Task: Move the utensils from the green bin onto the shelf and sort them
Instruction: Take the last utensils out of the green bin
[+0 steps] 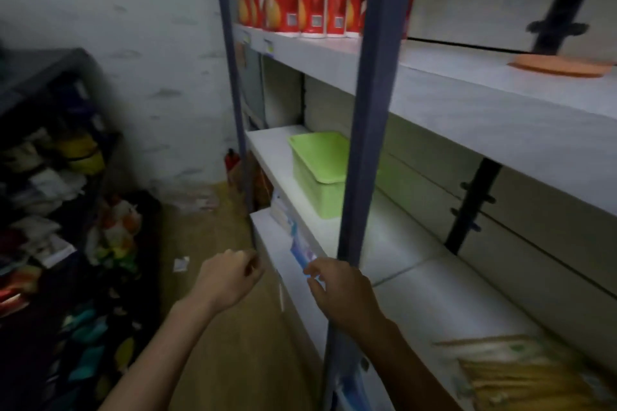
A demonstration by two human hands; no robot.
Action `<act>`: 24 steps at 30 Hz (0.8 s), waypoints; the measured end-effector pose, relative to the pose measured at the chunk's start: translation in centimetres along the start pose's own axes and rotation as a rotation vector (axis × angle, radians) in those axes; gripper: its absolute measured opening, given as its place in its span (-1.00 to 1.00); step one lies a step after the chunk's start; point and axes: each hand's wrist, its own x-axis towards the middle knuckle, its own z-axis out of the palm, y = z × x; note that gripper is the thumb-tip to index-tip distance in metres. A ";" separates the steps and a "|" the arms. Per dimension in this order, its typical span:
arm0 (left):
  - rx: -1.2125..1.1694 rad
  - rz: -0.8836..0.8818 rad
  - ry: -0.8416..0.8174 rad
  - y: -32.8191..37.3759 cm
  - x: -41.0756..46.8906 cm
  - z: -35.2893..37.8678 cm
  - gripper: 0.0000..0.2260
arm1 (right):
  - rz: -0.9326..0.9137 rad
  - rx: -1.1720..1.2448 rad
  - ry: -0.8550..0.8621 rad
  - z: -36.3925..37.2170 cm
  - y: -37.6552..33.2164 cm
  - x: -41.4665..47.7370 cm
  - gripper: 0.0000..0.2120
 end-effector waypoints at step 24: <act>-0.135 0.383 0.062 -12.6 29.7 -4.2 -0.79 | 0.404 -0.029 0.376 0.5 1.2 31.9 -0.79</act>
